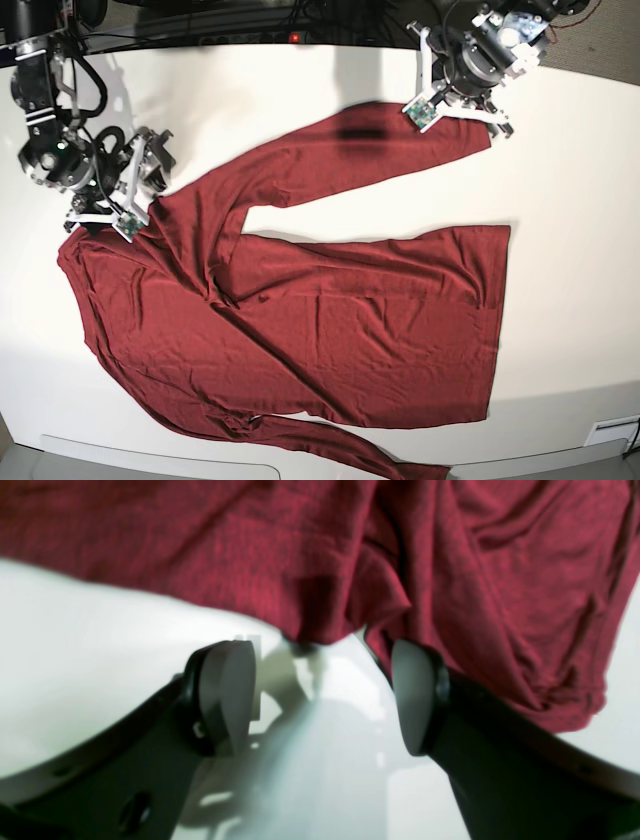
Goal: Fold the T-shirt properly
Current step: 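Grasp the shirt's shoulder corner with the right gripper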
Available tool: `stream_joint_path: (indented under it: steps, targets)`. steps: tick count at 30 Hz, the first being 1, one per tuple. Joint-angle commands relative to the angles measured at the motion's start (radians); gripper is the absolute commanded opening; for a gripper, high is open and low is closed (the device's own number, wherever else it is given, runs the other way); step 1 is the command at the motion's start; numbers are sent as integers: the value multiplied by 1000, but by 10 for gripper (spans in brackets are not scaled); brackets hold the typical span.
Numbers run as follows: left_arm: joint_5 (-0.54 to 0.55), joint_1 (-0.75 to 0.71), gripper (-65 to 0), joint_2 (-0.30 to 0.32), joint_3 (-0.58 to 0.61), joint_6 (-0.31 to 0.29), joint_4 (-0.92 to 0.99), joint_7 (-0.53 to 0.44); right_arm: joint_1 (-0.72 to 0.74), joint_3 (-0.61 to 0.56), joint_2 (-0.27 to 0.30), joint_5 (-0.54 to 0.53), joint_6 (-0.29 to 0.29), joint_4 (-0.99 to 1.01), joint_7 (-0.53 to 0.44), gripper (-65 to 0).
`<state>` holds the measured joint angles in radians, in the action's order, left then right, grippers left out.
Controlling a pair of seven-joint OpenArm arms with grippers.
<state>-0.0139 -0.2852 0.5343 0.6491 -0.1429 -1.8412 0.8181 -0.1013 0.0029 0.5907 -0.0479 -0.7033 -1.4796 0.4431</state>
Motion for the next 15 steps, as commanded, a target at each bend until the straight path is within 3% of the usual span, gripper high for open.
stream_joint_path:
  steps: [1, 6, 10, 15]
  targets:
    - [-11, -11, -650, 14, 0, -8, 27, 93, 31, 8, 4, -4, 5, 7, -21, -230]
    - [-12, -11, -650, 14, 0, -8, 27, 93, 87, 8, -50, -5, 5, 104, -16, -230]
    - [-12, -11, -650, 14, 0, -8, 27, 93, 85, 8, -50, -8, 5, 119, 0, -240]
    - [-12, -11, -650, 14, 0, -8, 27, 93, 85, 8, -50, -70, 5, 118, 78, -457]
